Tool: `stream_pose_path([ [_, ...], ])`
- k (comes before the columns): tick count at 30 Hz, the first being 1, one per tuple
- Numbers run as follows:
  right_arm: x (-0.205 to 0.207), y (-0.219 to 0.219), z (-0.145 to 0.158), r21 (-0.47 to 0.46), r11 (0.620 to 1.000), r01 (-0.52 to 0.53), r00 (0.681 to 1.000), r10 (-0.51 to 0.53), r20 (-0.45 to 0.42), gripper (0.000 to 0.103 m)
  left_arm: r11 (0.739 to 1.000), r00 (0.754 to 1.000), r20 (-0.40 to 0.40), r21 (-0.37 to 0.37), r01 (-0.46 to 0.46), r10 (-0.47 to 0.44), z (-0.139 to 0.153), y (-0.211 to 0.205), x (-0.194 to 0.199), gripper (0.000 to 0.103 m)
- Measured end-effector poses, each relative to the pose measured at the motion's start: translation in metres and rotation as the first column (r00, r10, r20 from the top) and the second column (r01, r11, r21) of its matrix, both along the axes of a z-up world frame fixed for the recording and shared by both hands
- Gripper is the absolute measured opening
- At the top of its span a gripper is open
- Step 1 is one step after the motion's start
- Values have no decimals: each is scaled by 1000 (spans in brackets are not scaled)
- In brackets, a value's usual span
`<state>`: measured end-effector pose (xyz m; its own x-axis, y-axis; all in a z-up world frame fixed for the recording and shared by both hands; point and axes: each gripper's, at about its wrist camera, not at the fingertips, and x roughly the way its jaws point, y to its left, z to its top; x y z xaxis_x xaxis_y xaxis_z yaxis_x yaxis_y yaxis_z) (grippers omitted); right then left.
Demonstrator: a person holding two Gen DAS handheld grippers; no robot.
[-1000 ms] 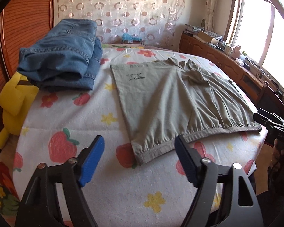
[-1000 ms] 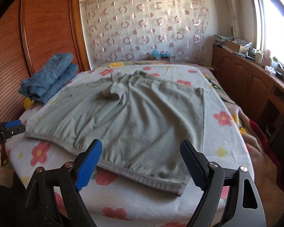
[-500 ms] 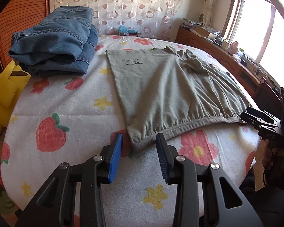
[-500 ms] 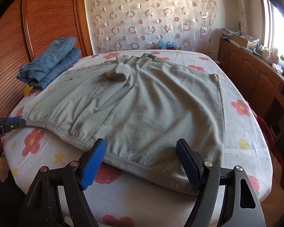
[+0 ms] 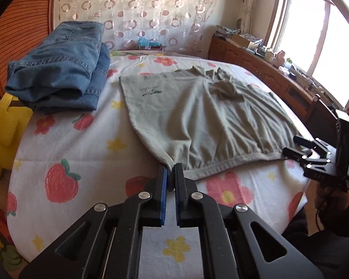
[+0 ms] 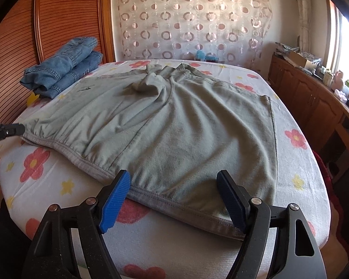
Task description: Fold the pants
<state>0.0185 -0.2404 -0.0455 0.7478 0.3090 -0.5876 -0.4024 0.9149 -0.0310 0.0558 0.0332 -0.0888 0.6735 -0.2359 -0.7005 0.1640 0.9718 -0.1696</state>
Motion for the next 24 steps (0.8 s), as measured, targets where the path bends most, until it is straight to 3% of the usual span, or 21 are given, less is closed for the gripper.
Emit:
stream_pose_path([
  [3,3,2,3,5,1000,-4,1000,4,-8,74,1000,1000,20,-10,22,-22,11,-6,4,6],
  [6,19,4,4,47,999,-11,999,13,-36,60,999,998,43,-7,53,-53,25,-18,11,6],
  [8,24,0,7,70,998,-6,999,9,-38,56,997,995,64,4,78,-78,36,-27,16,6],
  [14,26,-6,12,80,997,8,1000,-6,-24,55,987,980,117,13,159,-160,65,-60,29,6],
  [24,19,-16,20,104,994,29,1000,-29,2,56,959,951,130,60,276,-282,91,-112,55,6],
])
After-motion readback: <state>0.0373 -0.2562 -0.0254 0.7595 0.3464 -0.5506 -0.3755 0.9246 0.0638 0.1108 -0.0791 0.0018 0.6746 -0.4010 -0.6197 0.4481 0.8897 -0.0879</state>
